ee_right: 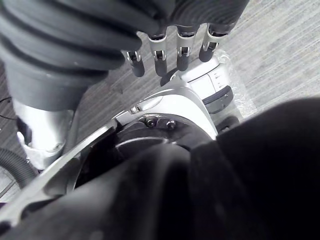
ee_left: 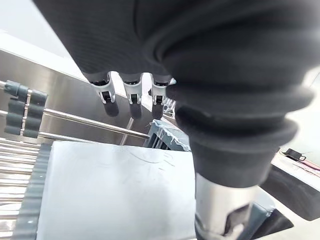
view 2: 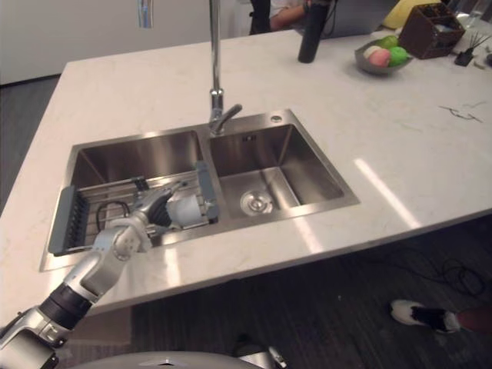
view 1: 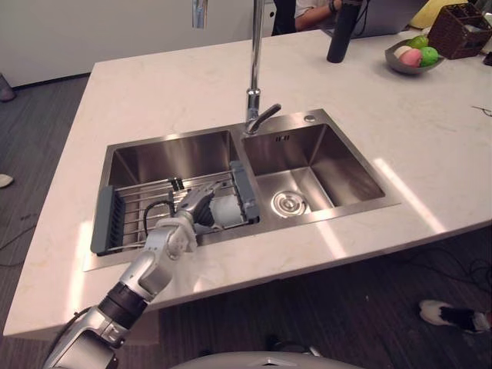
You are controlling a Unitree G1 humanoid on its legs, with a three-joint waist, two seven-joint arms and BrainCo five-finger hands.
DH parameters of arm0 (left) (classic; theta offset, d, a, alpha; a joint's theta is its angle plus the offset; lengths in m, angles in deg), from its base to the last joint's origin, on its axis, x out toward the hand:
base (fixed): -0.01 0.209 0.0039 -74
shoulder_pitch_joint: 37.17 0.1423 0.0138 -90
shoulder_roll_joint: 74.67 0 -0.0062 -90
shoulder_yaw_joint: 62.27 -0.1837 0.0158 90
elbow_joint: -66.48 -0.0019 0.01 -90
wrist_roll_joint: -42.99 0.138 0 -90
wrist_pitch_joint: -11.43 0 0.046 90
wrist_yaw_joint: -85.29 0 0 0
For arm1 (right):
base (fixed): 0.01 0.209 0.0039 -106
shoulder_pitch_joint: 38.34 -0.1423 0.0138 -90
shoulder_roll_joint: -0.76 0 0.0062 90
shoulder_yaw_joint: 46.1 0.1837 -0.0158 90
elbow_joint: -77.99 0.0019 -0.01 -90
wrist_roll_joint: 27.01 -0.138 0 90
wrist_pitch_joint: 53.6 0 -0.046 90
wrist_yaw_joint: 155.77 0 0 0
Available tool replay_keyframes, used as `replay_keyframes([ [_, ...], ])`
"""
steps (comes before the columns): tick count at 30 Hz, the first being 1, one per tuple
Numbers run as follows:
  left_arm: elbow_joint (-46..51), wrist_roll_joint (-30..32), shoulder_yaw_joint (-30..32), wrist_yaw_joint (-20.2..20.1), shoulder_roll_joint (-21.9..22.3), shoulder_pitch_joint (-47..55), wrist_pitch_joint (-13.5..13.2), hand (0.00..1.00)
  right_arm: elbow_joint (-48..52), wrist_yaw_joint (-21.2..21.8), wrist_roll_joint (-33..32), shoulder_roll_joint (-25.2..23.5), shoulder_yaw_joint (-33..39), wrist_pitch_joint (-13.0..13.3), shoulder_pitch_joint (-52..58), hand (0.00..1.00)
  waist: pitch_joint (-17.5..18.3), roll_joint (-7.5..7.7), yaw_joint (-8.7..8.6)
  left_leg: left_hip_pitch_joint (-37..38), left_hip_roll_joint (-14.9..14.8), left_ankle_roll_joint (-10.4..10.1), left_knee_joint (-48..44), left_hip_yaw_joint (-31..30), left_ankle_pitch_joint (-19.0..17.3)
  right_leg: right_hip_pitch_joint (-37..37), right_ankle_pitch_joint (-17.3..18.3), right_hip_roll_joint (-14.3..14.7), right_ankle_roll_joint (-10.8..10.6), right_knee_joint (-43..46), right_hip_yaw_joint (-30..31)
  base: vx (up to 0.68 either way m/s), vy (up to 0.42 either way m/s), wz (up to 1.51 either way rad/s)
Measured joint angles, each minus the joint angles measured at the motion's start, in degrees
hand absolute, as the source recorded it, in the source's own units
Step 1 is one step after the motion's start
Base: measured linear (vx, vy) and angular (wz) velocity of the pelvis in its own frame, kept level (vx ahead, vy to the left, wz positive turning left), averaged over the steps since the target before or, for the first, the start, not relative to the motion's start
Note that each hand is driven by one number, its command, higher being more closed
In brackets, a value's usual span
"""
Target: Walk over to the sink, pick up the cup, carry it to the dishwasher, place the cup inside the dishwasher, then close the dishwasher door
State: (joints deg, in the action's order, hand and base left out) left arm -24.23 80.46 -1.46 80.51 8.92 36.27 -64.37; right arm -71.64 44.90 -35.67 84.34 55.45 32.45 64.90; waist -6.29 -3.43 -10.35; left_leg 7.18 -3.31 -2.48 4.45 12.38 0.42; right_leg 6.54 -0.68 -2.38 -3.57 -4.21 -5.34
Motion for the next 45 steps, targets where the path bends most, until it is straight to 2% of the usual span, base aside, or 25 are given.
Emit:
replay_keyframes([
  [11, -3.42, -0.01, -0.31, 4.91, 2.35, 0.47, 1.85, 0.0, -0.35, 0.03, 0.03, -0.07, 0.4, 0.17, -0.03, 0.0, 0.02, -0.03, -0.23, 0.06, -0.04, 0.0, 0.0, 0.38, 0.0, 0.03, -0.36, 0.06, 0.07, -0.33, 0.4, 0.0, 0.0, 0.0],
  [24, -8.25, -0.01, 0.27, 7.12, 3.4, 0.47, 5.34, 0.0, -0.26, 0.08, 0.07, -0.41, 0.49, 0.34, -0.02, 0.0, 0.02, -0.05, -0.51, 0.74, -0.33, -0.2, 0.01, 1.65, -0.17, 0.05, -0.59, 0.34, 0.14, -0.34, 1.67, -0.01, -0.01, -0.05],
  [29, -9.56, -0.13, 2.23, 8.23, 4.59, 0.46, 5.53, 0.0, -0.24, 0.09, 0.13, -0.54, 0.9, 0.35, 0.0, 0.0, 0.02, -0.05, -0.62, 0.81, -0.37, -0.24, 0.0, 1.77, -0.19, 0.08, -0.59, 0.37, 0.14, -0.34, 1.76, 0.0, 0.0, 0.0],
  [45, -11.16, -0.43, 4.06, 8.32, 5.7, 0.39, 5.97, 0.0, 0.11, 0.12, 1.43, -0.78, 2.24, 0.18, 0.1, 0.0, 0.13, -0.28, -0.78, 0.92, -0.63, -0.37, 0.0, 2.47, -0.16, -0.22, -0.78, 0.61, 0.35, -0.24, 2.5, -0.01, -0.005, -0.01],
])
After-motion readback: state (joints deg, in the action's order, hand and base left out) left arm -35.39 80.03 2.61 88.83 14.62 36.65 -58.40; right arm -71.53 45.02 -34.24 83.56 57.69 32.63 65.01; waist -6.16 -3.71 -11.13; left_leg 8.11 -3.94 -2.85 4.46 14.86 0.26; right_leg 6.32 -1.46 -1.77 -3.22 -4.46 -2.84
